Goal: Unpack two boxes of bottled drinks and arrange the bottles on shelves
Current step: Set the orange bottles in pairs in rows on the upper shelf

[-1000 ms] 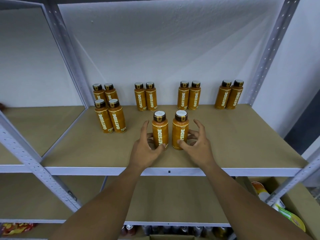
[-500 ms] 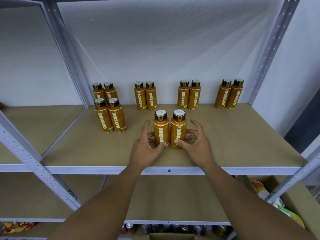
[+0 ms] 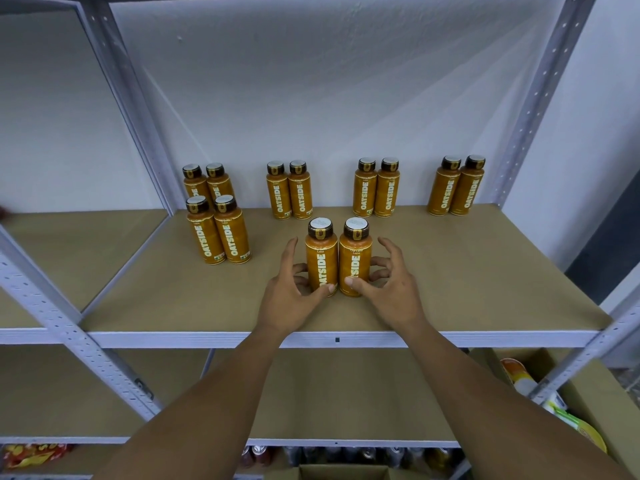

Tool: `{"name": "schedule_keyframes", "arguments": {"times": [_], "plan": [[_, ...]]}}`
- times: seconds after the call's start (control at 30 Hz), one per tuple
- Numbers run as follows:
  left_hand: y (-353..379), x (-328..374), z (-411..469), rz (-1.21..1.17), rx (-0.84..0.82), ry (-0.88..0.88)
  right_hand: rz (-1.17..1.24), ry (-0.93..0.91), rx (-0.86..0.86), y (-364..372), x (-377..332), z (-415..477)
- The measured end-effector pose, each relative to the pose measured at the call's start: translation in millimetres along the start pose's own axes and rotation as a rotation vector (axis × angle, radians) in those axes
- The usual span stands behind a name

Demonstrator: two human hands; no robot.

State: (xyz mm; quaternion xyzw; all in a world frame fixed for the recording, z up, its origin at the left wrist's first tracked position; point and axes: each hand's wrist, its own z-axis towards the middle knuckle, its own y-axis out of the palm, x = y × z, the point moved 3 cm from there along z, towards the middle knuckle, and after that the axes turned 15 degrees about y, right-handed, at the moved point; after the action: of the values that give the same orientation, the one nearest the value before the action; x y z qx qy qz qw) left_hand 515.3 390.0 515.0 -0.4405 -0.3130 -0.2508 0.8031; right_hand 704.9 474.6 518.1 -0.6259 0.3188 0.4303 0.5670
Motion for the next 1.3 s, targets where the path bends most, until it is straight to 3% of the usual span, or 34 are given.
{"name": "schedule_keyframes", "arguments": {"times": [0.33,0.5,0.67,1.3], "plan": [[-7,2,7,-0.101,-0.015,-0.042,0.056,0.012,-0.034,0,0,1],[-19,20,20,-0.075,-0.048,0.078,0.061,-0.039,-0.045,-9,-13,7],[-24,30,32,0.021,-0.102,0.177,-0.089,-0.156,-0.112,-14,-33,13],[-30,-4,82,0.047,-0.143,0.13,-0.151,-0.234,-0.096,23,-59,56]]}}
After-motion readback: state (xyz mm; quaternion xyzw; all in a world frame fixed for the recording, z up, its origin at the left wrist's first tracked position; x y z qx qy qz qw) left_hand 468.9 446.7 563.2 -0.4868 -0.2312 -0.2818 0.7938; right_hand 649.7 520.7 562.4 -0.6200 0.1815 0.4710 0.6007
